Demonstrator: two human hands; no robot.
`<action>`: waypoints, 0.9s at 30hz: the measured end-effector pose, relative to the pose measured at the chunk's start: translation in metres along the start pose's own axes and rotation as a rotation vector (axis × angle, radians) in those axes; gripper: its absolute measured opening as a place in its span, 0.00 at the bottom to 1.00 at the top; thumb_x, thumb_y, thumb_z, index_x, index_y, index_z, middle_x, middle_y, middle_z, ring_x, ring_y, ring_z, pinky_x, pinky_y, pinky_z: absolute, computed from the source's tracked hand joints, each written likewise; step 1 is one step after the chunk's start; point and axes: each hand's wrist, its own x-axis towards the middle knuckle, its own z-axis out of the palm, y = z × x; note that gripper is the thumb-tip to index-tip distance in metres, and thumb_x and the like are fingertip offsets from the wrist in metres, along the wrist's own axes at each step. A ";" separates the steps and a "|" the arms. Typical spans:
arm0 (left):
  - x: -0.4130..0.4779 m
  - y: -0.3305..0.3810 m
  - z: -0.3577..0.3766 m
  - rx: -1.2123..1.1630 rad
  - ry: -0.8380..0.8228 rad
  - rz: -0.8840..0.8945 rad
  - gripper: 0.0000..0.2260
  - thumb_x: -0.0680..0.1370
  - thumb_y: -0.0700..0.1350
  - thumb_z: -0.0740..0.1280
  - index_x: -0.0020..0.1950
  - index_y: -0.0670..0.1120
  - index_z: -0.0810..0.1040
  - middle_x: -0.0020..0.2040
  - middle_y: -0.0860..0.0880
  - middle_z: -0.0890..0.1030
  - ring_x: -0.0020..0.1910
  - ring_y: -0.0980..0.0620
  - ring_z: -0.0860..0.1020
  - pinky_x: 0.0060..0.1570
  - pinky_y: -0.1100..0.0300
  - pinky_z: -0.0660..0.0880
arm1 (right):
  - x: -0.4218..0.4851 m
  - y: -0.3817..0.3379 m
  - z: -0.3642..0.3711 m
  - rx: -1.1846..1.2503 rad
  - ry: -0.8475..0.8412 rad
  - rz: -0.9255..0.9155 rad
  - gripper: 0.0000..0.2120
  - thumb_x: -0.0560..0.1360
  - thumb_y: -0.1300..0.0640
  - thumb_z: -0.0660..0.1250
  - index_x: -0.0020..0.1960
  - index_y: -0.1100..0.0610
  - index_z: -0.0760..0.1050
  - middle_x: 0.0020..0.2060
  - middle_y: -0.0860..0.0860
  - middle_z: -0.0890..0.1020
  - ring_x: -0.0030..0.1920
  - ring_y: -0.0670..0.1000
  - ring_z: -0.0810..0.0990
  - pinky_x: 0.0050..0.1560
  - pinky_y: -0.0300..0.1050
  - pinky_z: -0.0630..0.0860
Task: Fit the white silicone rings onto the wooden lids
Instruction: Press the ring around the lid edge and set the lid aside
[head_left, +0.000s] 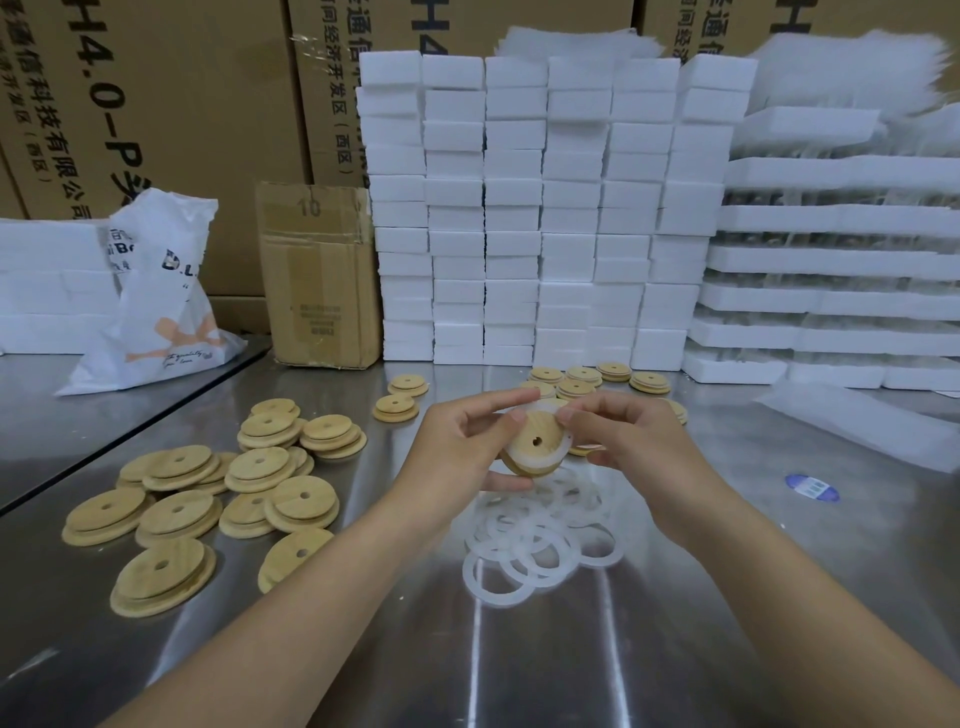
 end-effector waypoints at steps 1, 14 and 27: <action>0.000 0.000 0.000 -0.004 -0.003 0.001 0.11 0.85 0.43 0.69 0.65 0.52 0.86 0.55 0.47 0.89 0.56 0.48 0.88 0.44 0.51 0.87 | 0.000 0.000 -0.001 0.005 -0.004 0.003 0.04 0.78 0.56 0.75 0.46 0.56 0.87 0.46 0.51 0.89 0.47 0.46 0.87 0.50 0.43 0.75; 0.002 -0.001 -0.001 -0.015 0.019 0.014 0.10 0.84 0.42 0.71 0.58 0.56 0.89 0.56 0.50 0.89 0.57 0.49 0.88 0.41 0.50 0.87 | 0.004 -0.003 -0.009 0.010 -0.063 0.047 0.07 0.79 0.57 0.74 0.52 0.61 0.86 0.51 0.56 0.89 0.57 0.58 0.87 0.63 0.53 0.82; 0.002 0.000 -0.003 -0.006 0.046 -0.002 0.09 0.81 0.40 0.74 0.60 0.51 0.88 0.55 0.47 0.89 0.53 0.45 0.89 0.42 0.49 0.87 | 0.005 0.002 -0.008 -0.002 -0.068 0.022 0.06 0.79 0.58 0.75 0.52 0.61 0.86 0.51 0.58 0.89 0.58 0.60 0.87 0.67 0.62 0.80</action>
